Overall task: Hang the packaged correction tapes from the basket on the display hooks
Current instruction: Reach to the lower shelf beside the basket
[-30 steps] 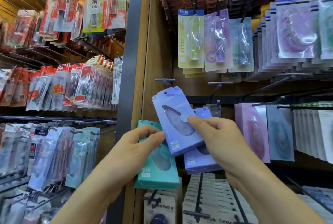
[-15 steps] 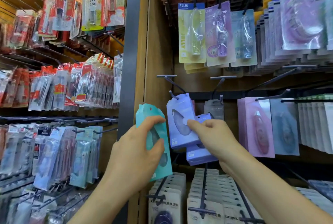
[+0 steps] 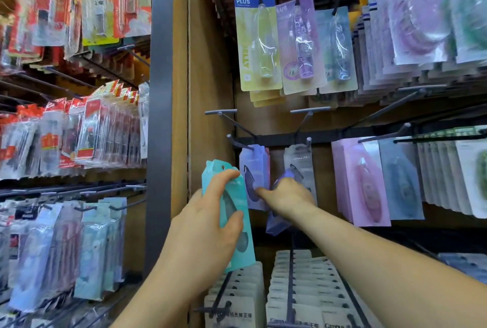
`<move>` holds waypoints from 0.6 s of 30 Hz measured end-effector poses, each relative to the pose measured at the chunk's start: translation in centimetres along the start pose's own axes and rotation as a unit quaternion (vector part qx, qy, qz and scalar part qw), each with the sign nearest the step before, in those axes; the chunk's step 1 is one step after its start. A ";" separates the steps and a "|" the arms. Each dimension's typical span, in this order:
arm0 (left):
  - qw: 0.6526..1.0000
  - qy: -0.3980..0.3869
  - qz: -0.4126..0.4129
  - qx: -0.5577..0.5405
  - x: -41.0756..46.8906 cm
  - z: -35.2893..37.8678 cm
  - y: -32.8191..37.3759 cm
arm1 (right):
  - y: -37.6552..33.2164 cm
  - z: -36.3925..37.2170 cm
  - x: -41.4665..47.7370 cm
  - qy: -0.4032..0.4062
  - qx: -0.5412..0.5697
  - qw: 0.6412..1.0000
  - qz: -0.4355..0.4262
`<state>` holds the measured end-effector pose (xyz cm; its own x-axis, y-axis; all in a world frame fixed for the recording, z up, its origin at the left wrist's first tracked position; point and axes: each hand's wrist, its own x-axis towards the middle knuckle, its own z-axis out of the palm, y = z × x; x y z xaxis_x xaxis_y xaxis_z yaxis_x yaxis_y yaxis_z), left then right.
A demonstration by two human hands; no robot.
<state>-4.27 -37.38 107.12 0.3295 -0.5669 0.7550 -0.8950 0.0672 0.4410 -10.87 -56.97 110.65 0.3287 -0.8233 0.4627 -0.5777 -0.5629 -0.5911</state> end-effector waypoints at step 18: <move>0.982 0.119 0.058 -0.137 0.9 0.9 -0.3 | 1.9 -8.0 -10.4 -0.051 0.200 0.946 -0.249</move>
<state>-3.97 -38.66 107.29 0.3195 -0.3370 0.8856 -0.8273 0.3565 0.4342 -21.34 -48.90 110.03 0.5687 -0.4403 0.6948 -0.0108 -0.8486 -0.5289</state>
